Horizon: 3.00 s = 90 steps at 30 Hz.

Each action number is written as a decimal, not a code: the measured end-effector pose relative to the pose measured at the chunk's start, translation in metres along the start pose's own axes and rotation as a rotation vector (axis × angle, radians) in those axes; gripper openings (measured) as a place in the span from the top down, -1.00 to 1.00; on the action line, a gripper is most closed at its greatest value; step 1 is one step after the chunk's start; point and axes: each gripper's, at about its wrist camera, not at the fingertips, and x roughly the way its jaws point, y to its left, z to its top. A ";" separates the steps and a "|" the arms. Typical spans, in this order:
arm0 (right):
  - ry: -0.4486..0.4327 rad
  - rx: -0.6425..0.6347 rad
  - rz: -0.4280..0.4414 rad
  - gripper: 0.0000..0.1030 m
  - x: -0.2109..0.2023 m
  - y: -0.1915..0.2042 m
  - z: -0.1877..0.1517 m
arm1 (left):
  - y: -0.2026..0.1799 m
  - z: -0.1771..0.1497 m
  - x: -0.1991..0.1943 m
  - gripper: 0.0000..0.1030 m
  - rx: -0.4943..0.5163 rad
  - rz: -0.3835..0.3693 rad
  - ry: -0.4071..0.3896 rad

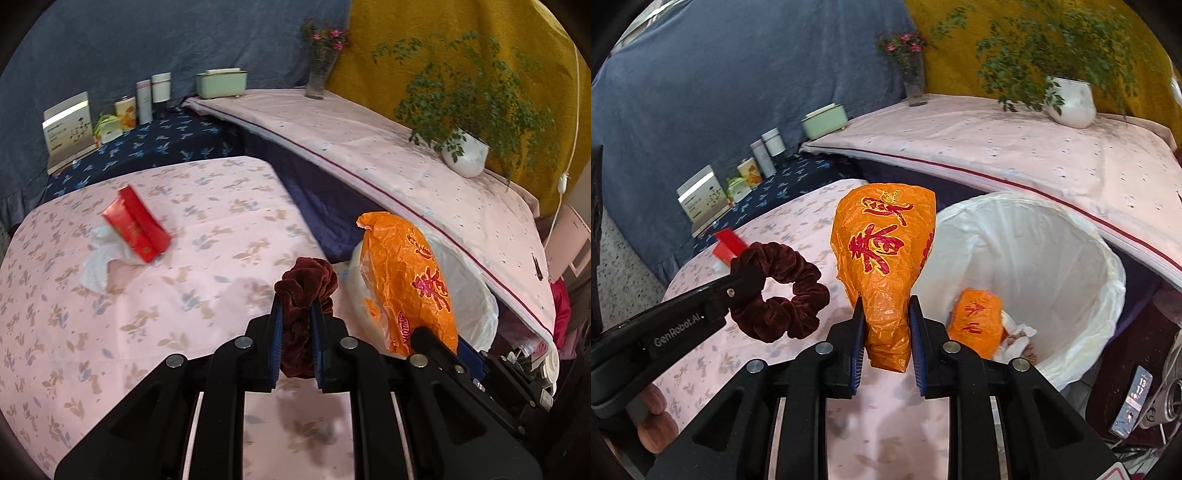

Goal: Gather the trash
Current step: 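Carry the scrunchie and orange bag over the wastebasket, then open both tools to drop the scrunchie and orange bag into the wastebasket, then move both open tools back toward the red packet and white tissue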

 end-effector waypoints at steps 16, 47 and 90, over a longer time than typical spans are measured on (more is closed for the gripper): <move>-0.011 0.095 -0.086 0.59 -0.002 -0.073 0.006 | -0.075 0.010 0.026 0.75 0.109 -0.079 0.025; -0.025 0.109 -0.119 -0.01 0.003 -0.078 0.003 | -0.061 0.008 0.033 0.16 0.052 -0.048 0.025; 0.024 -0.128 0.005 -0.09 0.028 0.070 -0.003 | 0.113 -0.007 0.004 -0.18 -0.184 0.139 -0.002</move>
